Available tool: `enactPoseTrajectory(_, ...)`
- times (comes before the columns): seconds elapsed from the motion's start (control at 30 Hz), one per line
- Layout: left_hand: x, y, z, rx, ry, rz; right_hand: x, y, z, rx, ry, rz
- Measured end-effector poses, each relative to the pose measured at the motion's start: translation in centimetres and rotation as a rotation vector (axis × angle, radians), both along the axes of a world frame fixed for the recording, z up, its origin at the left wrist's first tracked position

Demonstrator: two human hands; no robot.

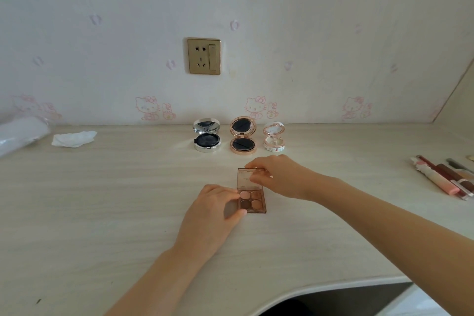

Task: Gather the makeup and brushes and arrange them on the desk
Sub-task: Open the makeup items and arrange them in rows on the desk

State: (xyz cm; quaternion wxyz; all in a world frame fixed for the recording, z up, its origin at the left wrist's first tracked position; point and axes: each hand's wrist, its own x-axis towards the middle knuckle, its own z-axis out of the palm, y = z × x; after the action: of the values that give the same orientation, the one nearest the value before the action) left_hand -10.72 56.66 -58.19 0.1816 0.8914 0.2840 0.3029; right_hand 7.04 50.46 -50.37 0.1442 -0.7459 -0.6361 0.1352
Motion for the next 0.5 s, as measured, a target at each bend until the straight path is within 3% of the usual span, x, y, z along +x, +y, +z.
enactPoseTrajectory(0.23,-0.1,-0.3,0.3,-0.045,-0.020,-0.009,-0.5,-3.8,-2.7,0.097,0.024,-0.193)
enactPoseTrajectory(0.5,-0.2,-0.6,0.5,-0.147,0.064,0.029,-2.8,-6.4,-5.7,0.191,-0.062,-0.179)
